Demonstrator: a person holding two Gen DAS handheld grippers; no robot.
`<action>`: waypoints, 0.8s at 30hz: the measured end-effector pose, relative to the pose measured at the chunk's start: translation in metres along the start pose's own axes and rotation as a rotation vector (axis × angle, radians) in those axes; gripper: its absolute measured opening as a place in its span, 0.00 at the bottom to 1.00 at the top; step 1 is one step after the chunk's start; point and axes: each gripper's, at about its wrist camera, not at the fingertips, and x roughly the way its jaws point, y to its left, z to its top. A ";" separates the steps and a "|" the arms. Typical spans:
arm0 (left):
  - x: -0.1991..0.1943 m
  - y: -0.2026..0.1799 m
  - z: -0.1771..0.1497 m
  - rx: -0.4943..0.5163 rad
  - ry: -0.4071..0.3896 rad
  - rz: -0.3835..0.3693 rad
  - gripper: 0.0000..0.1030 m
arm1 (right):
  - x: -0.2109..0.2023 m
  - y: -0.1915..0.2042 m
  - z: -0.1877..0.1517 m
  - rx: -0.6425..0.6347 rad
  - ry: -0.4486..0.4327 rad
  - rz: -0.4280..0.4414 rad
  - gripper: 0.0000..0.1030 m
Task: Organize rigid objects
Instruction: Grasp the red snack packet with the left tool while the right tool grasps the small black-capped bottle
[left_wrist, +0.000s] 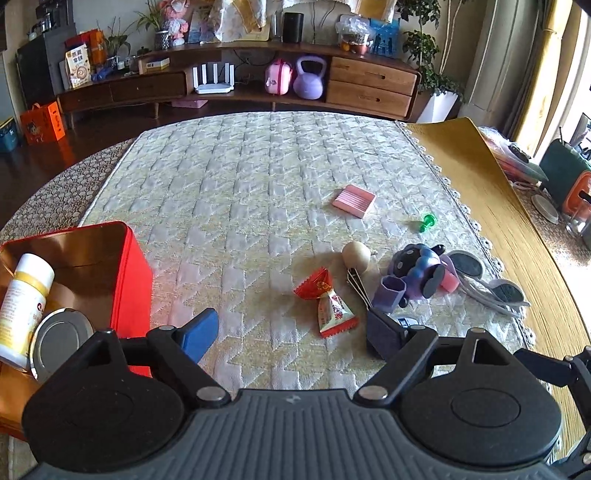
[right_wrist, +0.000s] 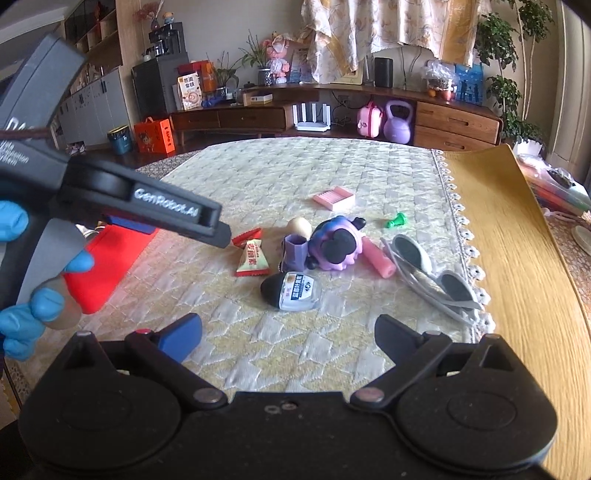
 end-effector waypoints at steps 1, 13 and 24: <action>0.005 0.001 0.001 -0.011 0.006 -0.003 0.84 | 0.005 0.002 0.001 -0.013 0.000 -0.002 0.96; 0.055 0.001 0.008 -0.077 0.064 0.005 0.84 | 0.047 0.006 0.010 -0.062 0.007 -0.024 0.81; 0.067 -0.007 0.004 -0.024 0.034 0.037 0.75 | 0.065 0.014 0.011 -0.081 0.024 -0.043 0.65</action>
